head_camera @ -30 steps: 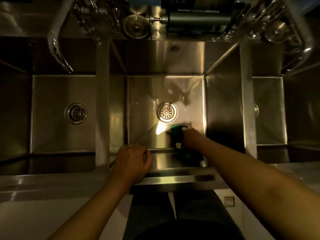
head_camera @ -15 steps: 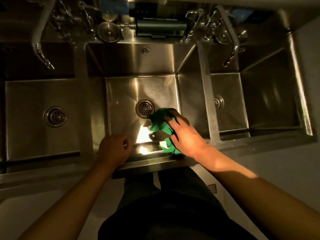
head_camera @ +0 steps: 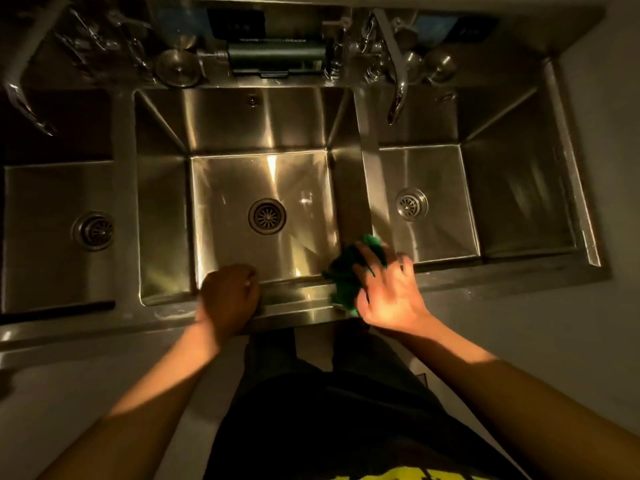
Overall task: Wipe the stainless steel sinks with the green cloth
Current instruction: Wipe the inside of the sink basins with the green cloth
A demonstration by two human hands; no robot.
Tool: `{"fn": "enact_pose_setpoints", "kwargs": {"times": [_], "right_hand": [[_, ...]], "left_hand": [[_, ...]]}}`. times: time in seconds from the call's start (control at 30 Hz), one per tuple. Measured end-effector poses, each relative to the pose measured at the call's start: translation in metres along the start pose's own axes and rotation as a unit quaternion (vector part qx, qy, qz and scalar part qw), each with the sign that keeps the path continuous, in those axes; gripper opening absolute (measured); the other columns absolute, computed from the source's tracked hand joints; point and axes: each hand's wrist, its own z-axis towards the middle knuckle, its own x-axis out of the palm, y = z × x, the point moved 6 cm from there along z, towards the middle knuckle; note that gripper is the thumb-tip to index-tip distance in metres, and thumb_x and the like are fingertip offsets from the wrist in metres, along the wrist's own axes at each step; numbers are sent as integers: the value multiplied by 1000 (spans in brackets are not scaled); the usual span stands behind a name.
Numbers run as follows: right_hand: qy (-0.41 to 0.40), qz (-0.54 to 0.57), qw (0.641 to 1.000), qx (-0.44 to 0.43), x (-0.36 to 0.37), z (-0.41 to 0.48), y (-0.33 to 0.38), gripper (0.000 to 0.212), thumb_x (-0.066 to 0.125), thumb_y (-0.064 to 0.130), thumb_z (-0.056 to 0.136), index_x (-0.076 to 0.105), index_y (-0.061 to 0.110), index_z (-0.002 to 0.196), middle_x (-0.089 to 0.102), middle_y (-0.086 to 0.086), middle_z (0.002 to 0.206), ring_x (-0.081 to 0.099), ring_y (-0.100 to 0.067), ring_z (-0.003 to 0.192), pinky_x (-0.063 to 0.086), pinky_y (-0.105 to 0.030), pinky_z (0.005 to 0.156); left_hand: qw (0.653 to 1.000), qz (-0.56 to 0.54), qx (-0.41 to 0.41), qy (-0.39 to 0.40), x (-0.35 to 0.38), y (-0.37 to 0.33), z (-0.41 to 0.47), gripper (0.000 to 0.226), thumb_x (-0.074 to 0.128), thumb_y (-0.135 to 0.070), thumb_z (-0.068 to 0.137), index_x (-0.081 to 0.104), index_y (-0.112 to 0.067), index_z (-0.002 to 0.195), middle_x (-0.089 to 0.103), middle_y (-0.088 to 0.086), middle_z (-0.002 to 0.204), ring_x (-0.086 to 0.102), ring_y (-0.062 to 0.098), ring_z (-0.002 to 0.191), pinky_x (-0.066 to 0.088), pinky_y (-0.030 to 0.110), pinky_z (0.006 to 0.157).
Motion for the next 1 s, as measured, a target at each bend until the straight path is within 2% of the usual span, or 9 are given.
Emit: {"fn": "enact_pose_setpoints", "kwargs": {"times": [0.1, 0.2, 0.3, 0.4, 0.6, 0.73, 0.83, 1.0], "right_hand": [[-33, 10, 998, -60, 11, -6, -8, 56, 52, 60, 88, 64, 20, 126, 30, -7, 165, 17, -39, 154, 23, -65, 114], [-27, 44, 995, -86, 19, -10, -27, 65, 52, 67, 86, 58, 22, 132, 28, -6, 165, 10, -35, 156, 25, -64, 116], [-15, 49, 992, -114, 26, -17, -54, 63, 51, 60, 87, 53, 25, 139, 30, -7, 164, 16, -37, 154, 32, -60, 114], [-28, 63, 989, -128, 31, -32, -89, 56, 57, 49, 88, 58, 20, 137, 38, -11, 160, 28, -41, 149, 36, -57, 113], [-34, 98, 994, -35, 37, -67, -211, 57, 59, 45, 86, 60, 15, 134, 47, -13, 151, 41, -45, 138, 45, -57, 104], [-35, 73, 997, 11, 34, -84, -280, 57, 55, 45, 88, 61, 12, 134, 49, -12, 149, 41, -41, 139, 38, -52, 109], [-66, 73, 994, 42, 33, -93, -300, 54, 56, 40, 88, 63, 10, 133, 51, -14, 147, 46, -41, 136, 32, -51, 114], [-110, 82, 988, 75, 32, -87, -283, 49, 63, 31, 81, 68, 6, 123, 57, -17, 139, 48, -45, 131, 37, -52, 111]], "left_hand": [[999, -2, 3, 41, 32, -51, -9, 44, 45, -40, 93, 73, -13, 114, 74, 12, 105, 69, 37, 98, 52, 46, 87], [998, 27, -20, 52, 60, -89, -20, 34, 51, -37, 99, 68, -21, 123, 69, 3, 108, 62, 31, 102, 42, 42, 96], [1000, 13, 0, 24, 72, -127, -25, 30, 55, -34, 98, 65, -21, 124, 67, 2, 110, 60, 29, 108, 38, 51, 107], [999, 37, 7, 16, 79, -161, -25, 38, 48, -37, 101, 57, -22, 134, 63, 1, 129, 55, 25, 122, 34, 55, 112], [999, 26, 28, -2, 94, -225, -31, 48, 51, -38, 100, 48, -21, 144, 51, 3, 143, 45, 25, 134, 31, 53, 117], [997, 48, 56, 31, 109, -255, -30, 53, 55, -41, 97, 46, -21, 146, 42, 10, 152, 35, 29, 142, 29, 58, 119], [997, 53, 46, 30, 112, -259, -27, 61, 59, -49, 95, 43, -23, 148, 38, 13, 151, 30, 30, 140, 30, 61, 118], [992, 92, 64, 49, 116, -252, -26, 71, 53, -60, 96, 37, -23, 154, 33, 13, 156, 29, 32, 146, 27, 61, 119]]}}
